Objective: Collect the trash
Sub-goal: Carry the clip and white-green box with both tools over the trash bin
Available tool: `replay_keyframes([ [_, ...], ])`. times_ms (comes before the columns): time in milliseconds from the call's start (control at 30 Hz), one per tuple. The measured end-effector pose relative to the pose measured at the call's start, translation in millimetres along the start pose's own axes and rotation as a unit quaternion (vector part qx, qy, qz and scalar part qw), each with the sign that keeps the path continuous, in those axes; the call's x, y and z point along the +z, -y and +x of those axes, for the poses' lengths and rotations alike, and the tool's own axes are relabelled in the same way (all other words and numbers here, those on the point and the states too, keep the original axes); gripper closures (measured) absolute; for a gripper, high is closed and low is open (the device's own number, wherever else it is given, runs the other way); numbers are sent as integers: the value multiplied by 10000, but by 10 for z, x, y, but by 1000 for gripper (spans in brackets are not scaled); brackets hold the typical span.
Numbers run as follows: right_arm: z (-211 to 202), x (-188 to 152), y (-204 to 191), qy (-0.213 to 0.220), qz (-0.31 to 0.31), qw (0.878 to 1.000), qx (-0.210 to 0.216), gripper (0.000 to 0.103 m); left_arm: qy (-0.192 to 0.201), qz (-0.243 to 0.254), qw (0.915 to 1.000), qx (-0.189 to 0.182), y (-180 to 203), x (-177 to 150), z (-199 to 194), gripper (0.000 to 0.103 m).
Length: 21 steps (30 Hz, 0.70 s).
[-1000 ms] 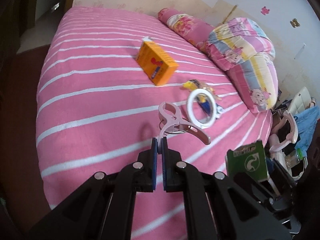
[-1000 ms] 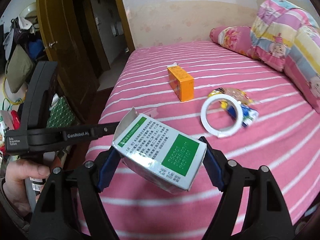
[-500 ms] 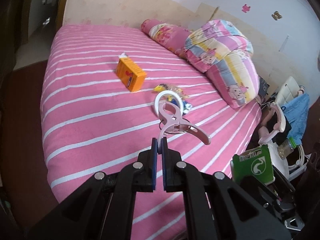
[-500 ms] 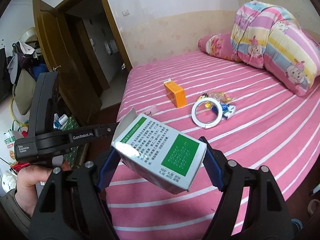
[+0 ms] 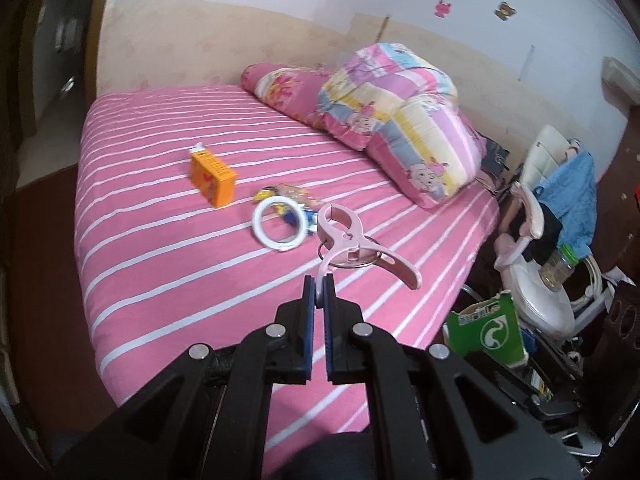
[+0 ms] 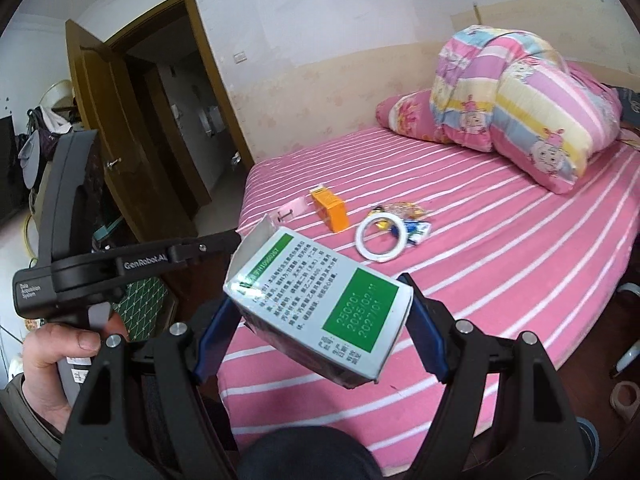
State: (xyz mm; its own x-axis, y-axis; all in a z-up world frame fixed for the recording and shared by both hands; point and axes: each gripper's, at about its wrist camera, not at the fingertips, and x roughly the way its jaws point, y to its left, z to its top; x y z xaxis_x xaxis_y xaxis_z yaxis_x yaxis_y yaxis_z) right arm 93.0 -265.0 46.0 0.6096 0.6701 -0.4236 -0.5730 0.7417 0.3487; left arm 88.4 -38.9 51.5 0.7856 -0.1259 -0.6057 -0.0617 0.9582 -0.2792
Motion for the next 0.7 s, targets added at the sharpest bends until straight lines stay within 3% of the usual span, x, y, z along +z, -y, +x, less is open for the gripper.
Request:
replay_keyframes([
  [367,-750,-263,649,233,443,9969,-607,27,-329,635,9963,-483,995,-273,175,99],
  [700,-1253,-850,1442,66,1047,9851,-1365,27,-1259,1202,9797,-995,1885,-844,831,99],
])
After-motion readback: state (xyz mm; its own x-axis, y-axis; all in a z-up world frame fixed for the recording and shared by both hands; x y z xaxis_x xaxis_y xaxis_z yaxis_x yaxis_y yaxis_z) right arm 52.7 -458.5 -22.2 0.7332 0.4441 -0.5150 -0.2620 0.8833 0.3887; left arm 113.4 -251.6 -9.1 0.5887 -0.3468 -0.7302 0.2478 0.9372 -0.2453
